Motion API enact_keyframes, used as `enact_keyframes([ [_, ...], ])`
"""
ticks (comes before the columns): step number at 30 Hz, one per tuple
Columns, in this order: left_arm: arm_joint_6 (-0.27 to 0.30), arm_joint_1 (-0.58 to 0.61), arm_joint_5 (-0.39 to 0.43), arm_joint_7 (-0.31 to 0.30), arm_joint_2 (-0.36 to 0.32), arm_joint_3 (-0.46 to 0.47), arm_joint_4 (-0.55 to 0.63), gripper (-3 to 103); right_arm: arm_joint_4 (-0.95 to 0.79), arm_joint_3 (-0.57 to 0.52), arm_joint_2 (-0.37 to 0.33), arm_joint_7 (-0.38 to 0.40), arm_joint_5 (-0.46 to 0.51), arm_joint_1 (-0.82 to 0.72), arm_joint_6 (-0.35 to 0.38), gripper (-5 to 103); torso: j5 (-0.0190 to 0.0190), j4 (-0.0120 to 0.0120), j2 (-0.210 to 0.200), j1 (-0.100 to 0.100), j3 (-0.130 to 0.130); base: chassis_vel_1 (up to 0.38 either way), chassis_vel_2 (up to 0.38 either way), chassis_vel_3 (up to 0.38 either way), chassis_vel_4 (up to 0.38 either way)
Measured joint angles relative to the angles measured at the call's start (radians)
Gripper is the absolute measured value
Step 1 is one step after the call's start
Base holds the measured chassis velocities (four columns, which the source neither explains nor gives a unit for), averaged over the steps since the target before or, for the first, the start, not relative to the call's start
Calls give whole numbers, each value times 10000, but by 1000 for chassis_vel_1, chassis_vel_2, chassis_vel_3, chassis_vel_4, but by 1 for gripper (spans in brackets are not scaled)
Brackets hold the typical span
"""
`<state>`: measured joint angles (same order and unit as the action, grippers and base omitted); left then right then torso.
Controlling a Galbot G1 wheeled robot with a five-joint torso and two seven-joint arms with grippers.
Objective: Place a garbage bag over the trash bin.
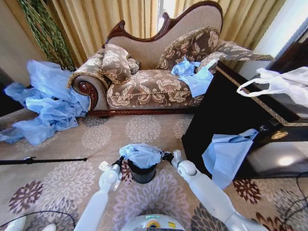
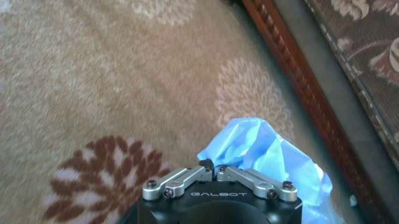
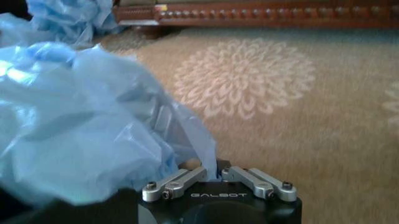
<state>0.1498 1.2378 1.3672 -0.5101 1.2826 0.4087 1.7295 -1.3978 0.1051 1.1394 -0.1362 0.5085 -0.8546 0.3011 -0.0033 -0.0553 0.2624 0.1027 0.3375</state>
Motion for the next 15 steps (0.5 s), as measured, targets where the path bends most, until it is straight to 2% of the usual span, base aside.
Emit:
enact_keyframes([
  [4, 87, 392, 128, 5, 34, -117, 300, 0, -714, -106, -372, -165, -1, -661, 30, 0, -2, -1, 1, -1, -1, 0, 0, 0, 0],
  [15, 127, 846, 246, 3, 73, -217, 613, 0, -2027, -324, -771, 37, 21, -1694, 129, 0, 0, 1, 1, -1, -2, 0, 0, 0, 0],
])
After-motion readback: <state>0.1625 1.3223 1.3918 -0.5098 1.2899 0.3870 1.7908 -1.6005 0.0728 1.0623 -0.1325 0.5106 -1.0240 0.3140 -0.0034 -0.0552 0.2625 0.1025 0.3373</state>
